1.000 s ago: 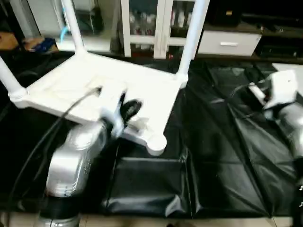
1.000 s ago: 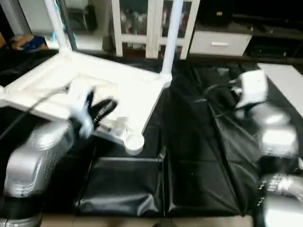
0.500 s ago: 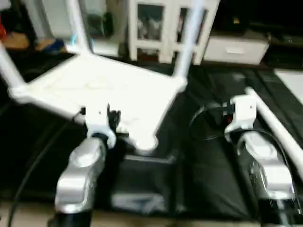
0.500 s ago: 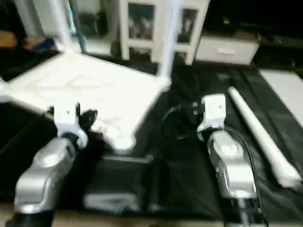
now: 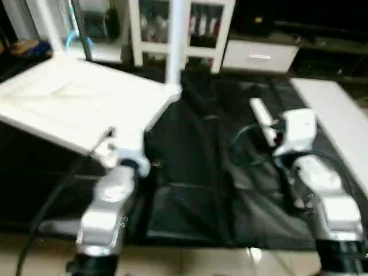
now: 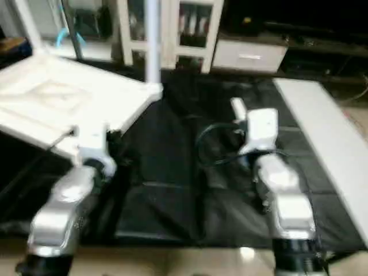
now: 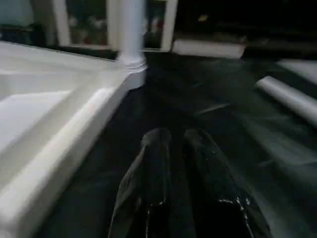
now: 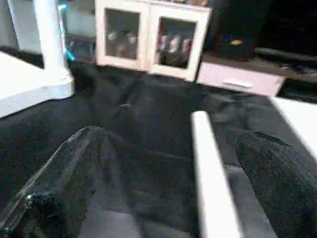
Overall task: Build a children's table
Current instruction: Move to table
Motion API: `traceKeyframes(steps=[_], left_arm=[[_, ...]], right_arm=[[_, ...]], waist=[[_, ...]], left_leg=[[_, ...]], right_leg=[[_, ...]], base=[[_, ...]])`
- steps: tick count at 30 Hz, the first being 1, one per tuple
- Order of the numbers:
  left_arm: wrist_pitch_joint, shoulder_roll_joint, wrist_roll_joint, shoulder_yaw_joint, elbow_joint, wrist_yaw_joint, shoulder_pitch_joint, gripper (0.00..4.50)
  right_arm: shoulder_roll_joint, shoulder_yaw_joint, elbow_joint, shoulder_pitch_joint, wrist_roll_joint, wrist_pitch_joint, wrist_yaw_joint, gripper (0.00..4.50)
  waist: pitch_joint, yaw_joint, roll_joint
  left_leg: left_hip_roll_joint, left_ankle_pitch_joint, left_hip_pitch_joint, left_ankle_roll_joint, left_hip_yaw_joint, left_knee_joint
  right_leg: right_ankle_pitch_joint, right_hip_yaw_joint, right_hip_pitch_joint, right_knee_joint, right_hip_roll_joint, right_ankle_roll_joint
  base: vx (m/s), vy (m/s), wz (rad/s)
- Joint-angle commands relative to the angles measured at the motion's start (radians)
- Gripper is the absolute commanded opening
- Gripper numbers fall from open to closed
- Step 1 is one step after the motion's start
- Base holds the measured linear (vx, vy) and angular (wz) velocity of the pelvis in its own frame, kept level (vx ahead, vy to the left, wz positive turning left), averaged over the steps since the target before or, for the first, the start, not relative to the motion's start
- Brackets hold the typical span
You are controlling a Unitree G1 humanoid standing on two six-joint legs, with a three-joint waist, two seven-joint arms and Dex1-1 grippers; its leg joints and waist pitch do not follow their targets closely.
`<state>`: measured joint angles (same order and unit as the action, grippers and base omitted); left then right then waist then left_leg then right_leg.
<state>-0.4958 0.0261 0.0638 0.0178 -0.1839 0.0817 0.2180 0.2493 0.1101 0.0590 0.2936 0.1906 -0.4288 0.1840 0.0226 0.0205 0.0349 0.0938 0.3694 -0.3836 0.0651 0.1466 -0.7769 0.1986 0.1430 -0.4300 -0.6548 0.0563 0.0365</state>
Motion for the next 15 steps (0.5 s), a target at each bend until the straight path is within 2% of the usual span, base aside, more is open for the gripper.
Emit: traceKeyframes(steps=[1, 2, 3, 4, 5, 6, 7, 8, 9, 10, 11, 12, 13, 14, 15], left_arm=[[-0.006, 0.028, -0.016, -0.020, -0.011, -0.003, 0.006, 0.69], [-0.003, 0.037, -0.021, -0.016, -0.011, 0.004, 0.004, 0.69], [-0.001, 0.041, -0.021, -0.014, -0.013, 0.009, 0.003, 0.69], [-0.005, 0.038, -0.015, -0.015, -0.015, 0.016, -0.001, 0.69], [-0.003, 0.044, -0.015, -0.005, -0.021, 0.031, -0.008, 0.69], [-0.003, 0.044, -0.015, -0.005, -0.021, 0.031, -0.008, 0.69], [-0.006, 0.062, -0.015, 0.026, -0.038, 0.072, -0.025, 0.69], [-0.014, 0.076, -0.003, 0.056, -0.057, 0.115, -0.041, 0.69], [-0.018, 0.088, 0.008, 0.084, -0.075, 0.155, -0.053, 0.69], [-0.021, 0.097, 0.021, 0.106, -0.089, 0.186, -0.062, 0.69], [-0.028, 0.107, 0.035, 0.123, -0.103, 0.210, -0.071, 0.69], [-0.034, 0.115, 0.049, 0.138, -0.114, 0.231, -0.077, 0.69], [-0.044, 0.132, 0.060, 0.157, -0.126, 0.253, -0.084, 0.69], [-0.052, 0.144, 0.069, 0.172, -0.135, 0.271, -0.088, 0.69], [-0.055, 0.151, 0.073, 0.179, -0.138, 0.279, -0.089, 0.69]], right_arm=[[0.000, -0.010, 0.015, 0.012, 0.015, -0.037, 0.018, 4.48], [0.011, -0.018, 0.014, 0.016, 0.008, -0.053, 0.022, 4.48], [0.017, -0.021, 0.011, 0.018, 0.003, -0.060, 0.023, 4.48], [0.023, -0.023, 0.004, 0.023, 0.001, -0.069, 0.024, 4.48], [0.028, -0.021, -0.008, 0.032, -0.001, -0.071, 0.025, 4.48], [0.028, -0.021, -0.008, 0.032, -0.001, -0.071, 0.025, 4.48], [0.042, -0.018, -0.041, 0.053, -0.007, -0.084, 0.023, 4.48], [0.058, -0.013, -0.078, 0.077, -0.004, -0.093, 0.031, 4.48], [0.070, 0.002, -0.115, 0.102, 0.014, -0.108, 0.046, 4.48], [0.081, 0.012, -0.151, 0.125, 0.028, -0.119, 0.062, 4.48], [0.093, 0.015, -0.185, 0.145, 0.028, -0.126, 0.078, 4.48], [0.105, 0.015, -0.217, 0.163, 0.025, -0.133, 0.093, 4.48], [0.123, 0.009, -0.287, 0.201, 0.013, -0.146, 0.110, 4.48], [0.139, 0.002, -0.348, 0.234, 0.001, -0.157, 0.123, 4.48], [0.147, -0.002, -0.383, 0.253, -0.006, -0.164, 0.129, 4.48]], waist=[[-0.045, -0.003, -0.006], [-0.051, -0.007, 0.007], [-0.051, -0.019, 0.017], [-0.041, -0.046, 0.036], [-0.025, -0.046, 0.039], [-0.015, -0.046, 0.042], [-0.011, -0.045, 0.031], [-0.006, -0.035, 0.032], [0.013, 0.008, -0.008], [0.023, -0.048, -0.030], [-0.001, -0.048, -0.046], [-0.026, -0.019, -0.029], [-0.036, -0.016, 0.000], [-0.037, -0.033, 0.007], [-0.032, -0.053, 0.026]], left_leg=[[0.126, 0.006, -0.019, 0.080, -0.070, 0.149], [0.115, 0.008, -0.013, 0.085, -0.057, 0.142], [0.097, 0.000, -0.014, 0.069, -0.045, 0.127], [0.088, 0.004, -0.017, 0.010, -0.053, 0.047], [0.063, -0.021, 0.000, -0.056, -0.062, 0.018], [0.044, -0.036, 0.017, -0.072, -0.054, 0.020], [0.035, -0.038, 0.065, -0.054, -0.042, 0.072], [0.044, -0.004, 0.094, -0.033, -0.036, 0.106], [0.146, 0.352, 0.130, -0.011, -0.063, 0.200], [0.238, 0.633, -0.036, -0.072, -0.054, 0.336], [0.226, 0.646, 0.048, -0.075, -0.020, 0.333], [0.224, 0.568, 0.111, -0.073, -0.041, 0.297], [0.147, 0.307, 0.068, -0.143, -0.031, 0.228], [0.125, 0.150, 0.025, -0.155, -0.016, 0.211], [0.121, -0.007, 0.014, -0.142, -0.004, 0.205]], right_leg=[[0.527, -0.079, 0.092, 0.153, 0.155, -0.051], [0.522, -0.092, 0.099, 0.144, 0.178, -0.054], [0.559, -0.121, 0.108, 0.159, 0.216, -0.044], [0.710, -0.191, 0.106, 0.213, 0.312, -0.027], [0.860, -0.164, 0.078, 0.226, 0.283, -0.042], [0.904, -0.128, 0.058, 0.236, 0.244, -0.053], [0.902, -0.058, 0.039, 0.248, 0.181, -0.069], [0.875, -0.016, 0.033, 0.257, 0.149, -0.079], [0.691, 0.137, 0.007, 0.240, 0.030, -0.164], [0.210, 0.025, 0.109, -0.082, 0.037, -0.018], [0.104, -0.010, 0.061, -0.075, 0.025, 0.003], [0.117, -0.051, 0.051, -0.023, 0.066, 0.002], [0.203, -0.097, 0.083, 0.054, 0.125, 0.058], [0.232, -0.105, 0.105, 0.081, 0.134, 0.065], [0.309, -0.114, 0.101, 0.100, 0.130, 0.063]], base=[[-0.112, -0.171, -0.15], [-0.117, -0.144, -0.16], [-0.111, -0.094, -0.04], [-0.111, -0.094, -0.04], [-0.113, -0.061, -0.04], [-0.118, -0.025, -0.09], [-0.118, -0.025, -0.09], [-0.171, 0.029, 0.02], [-0.109, 0.031, 0.05], [-0.119, 0.073, 0.10], [-0.013, 0.020, 0.24], [-0.013, 0.020, 0.24], [-0.034, -0.059, 0.12], [-0.090, -0.028, -0.09], [-0.090, -0.028, -0.09]])
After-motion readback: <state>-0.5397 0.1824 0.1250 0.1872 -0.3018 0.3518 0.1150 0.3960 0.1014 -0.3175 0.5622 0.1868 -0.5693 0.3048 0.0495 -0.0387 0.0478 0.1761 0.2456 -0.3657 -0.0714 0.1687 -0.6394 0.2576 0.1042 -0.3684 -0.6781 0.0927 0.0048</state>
